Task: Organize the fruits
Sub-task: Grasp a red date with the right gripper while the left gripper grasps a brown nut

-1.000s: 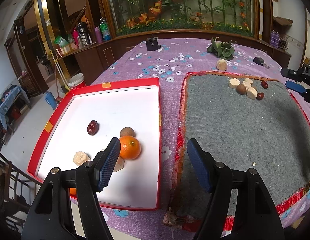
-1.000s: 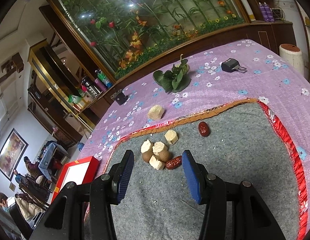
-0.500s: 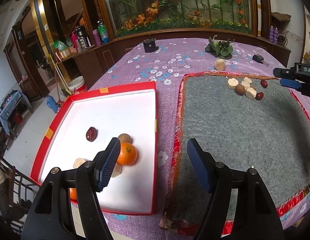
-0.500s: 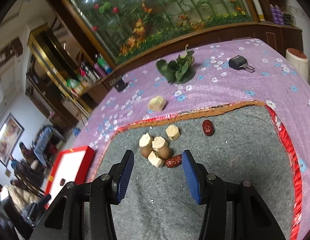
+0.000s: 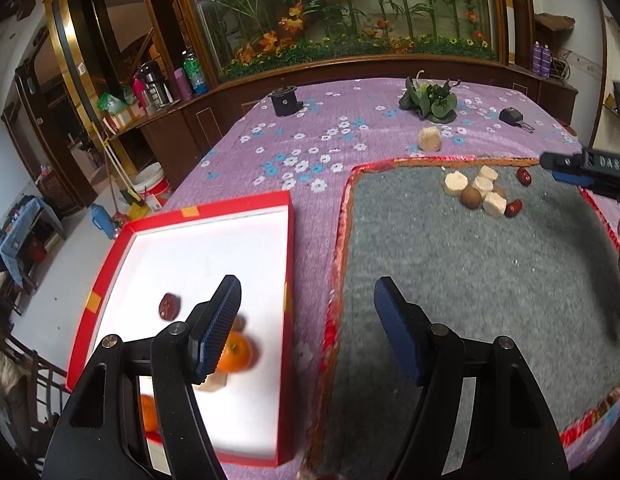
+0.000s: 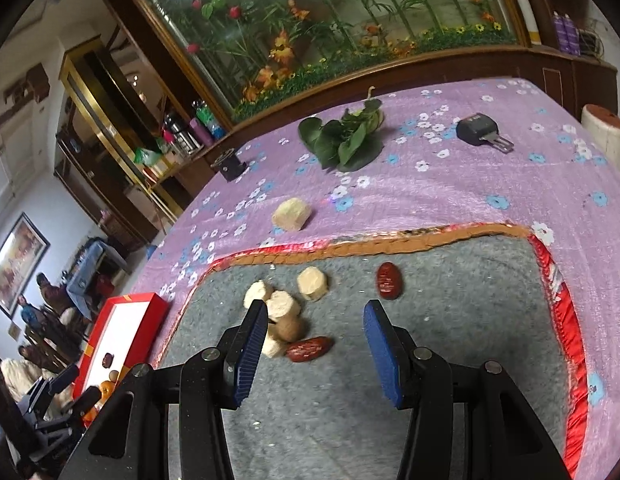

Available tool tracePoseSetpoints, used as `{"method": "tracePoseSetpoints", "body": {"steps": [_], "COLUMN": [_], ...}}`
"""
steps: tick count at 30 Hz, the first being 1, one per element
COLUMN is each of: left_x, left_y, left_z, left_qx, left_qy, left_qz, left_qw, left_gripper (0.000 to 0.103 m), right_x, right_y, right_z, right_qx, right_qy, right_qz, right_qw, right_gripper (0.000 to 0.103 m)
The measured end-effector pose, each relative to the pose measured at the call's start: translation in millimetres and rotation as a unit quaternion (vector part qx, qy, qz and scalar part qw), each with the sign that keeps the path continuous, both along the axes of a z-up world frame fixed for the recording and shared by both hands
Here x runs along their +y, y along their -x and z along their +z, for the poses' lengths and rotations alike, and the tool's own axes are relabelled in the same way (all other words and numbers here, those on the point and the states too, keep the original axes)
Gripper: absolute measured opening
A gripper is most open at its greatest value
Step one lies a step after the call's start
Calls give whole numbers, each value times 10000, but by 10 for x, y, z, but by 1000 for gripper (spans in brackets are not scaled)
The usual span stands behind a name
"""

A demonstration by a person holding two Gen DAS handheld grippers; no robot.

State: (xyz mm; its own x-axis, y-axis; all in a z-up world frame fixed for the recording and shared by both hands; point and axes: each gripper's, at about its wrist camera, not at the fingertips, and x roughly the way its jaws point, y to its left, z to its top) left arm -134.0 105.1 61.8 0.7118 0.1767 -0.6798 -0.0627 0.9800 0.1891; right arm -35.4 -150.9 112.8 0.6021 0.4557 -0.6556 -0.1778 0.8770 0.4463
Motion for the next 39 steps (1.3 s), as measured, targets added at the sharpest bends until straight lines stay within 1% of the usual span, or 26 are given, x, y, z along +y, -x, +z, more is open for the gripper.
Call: {"method": "tracePoseSetpoints", "body": {"steps": [1,3,5,8,10,12,13,16,18,20,22,24,25,26,27,29,32,34,36,39], "left_x": [-20,-101,-215,-405,-490,-550,-588,-657,-677,-692,-701,-719,-741,-760,-782,-830,-940,-1034,-1140,-1292], "left_y": [-34,-139,-254,-395,-467,-497,-506,-502,-504,-511,-515,-530,-541,-554,-571,-586,-655,-703,-756,-869], "left_z": [4,4,-17,-43,-78,-108,-132,-166,-178,-174,-162,-131,-114,-85,-50,3,51,49,12,-99], "left_qx": [-4,8,81,144,203,247,280,323,343,356,389,421,426,438,453,434,472,549,633,809], "left_qy": [34,112,136,100,75,127,132,92,102,183,285,426,473,527,591,673,614,699,727,630], "left_qz": [-21,-118,-248,-435,-496,-582,-646,-768,-796,-825,-867,-935,-962,-1007,-1061,-1135,-1178,-1284,-1365,-1481], "left_qw": [10000,9999,9996,9989,9985,9979,9974,9965,9962,9958,9951,9938,9933,9926,9916,9903,9900,9877,9859,9836], "left_gripper": [70,70,70,70,70,70,70,70,70,70,70,70,70,70,70,70,70,70,70,70], "right_x": [-63,-164,-207,-198,-96,41,144,398,488,568,615,719,750,747,738,711,681,548,286,-83], "right_y": [-12,-63,-90,-109,-110,-92,-82,-62,-61,-52,-63,-61,-62,-72,-84,-97,-112,-137,-182,-234], "right_z": [-35,-79,-77,-107,-143,-171,-199,-301,-361,-382,-410,-436,-436,-425,-422,-419,-373,-306,-218,-168], "right_qx": [16,156,169,282,400,403,414,470,471,306,197,16,-15,-19,-12,10,21,102,205,397], "right_qy": [-61,-1,-16,29,8,257,482,927,1152,1412,1552,1908,1987,1898,1857,1785,1762,1477,937,301], "right_qz": [-30,-190,-190,-85,260,475,612,947,1000,979,944,974,1011,1065,1062,1051,940,749,384,-216], "right_qw": [10000,9997,9997,9996,9989,9977,9961,9901,9872,9847,9832,9768,9748,9760,9768,9783,9799,9861,9946,9985], "right_gripper": [49,49,49,49,49,49,49,49,49,48,48,47,44,37,33,33,33,33,33,33]}}
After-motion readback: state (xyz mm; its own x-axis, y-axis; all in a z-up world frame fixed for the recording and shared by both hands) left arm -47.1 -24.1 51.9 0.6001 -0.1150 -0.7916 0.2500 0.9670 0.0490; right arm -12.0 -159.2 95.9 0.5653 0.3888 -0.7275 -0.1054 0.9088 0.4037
